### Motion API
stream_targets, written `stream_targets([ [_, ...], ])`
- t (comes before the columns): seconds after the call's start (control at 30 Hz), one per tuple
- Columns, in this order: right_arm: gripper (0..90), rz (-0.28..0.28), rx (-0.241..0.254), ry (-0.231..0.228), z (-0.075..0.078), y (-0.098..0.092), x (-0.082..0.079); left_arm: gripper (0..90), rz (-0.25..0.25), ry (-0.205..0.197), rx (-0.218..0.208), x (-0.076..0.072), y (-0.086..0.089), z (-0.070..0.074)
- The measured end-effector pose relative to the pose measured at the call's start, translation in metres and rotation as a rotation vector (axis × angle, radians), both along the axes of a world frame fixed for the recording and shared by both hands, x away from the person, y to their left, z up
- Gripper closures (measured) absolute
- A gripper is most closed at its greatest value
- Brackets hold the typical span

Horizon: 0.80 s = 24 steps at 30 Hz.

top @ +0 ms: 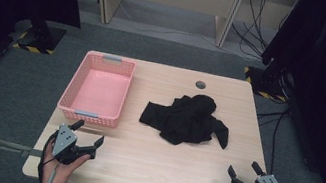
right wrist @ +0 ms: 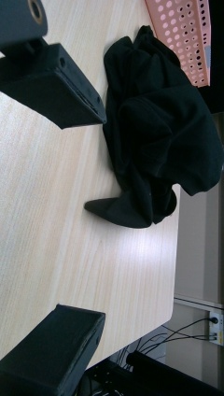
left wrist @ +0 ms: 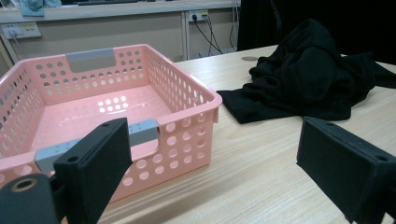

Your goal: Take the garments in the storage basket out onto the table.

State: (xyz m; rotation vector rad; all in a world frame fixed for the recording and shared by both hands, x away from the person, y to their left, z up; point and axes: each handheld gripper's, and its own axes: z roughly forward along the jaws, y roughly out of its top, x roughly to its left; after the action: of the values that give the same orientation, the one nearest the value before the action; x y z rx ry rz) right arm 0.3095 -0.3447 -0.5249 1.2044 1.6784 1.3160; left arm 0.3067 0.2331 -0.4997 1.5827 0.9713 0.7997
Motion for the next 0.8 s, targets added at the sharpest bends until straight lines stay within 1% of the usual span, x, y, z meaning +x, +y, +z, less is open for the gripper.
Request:
stream_targets([
  [0.37, 6.0, 0.0, 0.0, -0.001, 0.0, 0.0, 0.0, 8.9, -0.004, 0.019, 0.009, 0.003, -0.002, -0.008],
  [0.8, 6.1, 0.001, 0.001, -0.001, 0.0, 0.0, 0.0, 8.9, -0.018, 0.031, 0.02, 0.008, -0.007, -0.015],
])
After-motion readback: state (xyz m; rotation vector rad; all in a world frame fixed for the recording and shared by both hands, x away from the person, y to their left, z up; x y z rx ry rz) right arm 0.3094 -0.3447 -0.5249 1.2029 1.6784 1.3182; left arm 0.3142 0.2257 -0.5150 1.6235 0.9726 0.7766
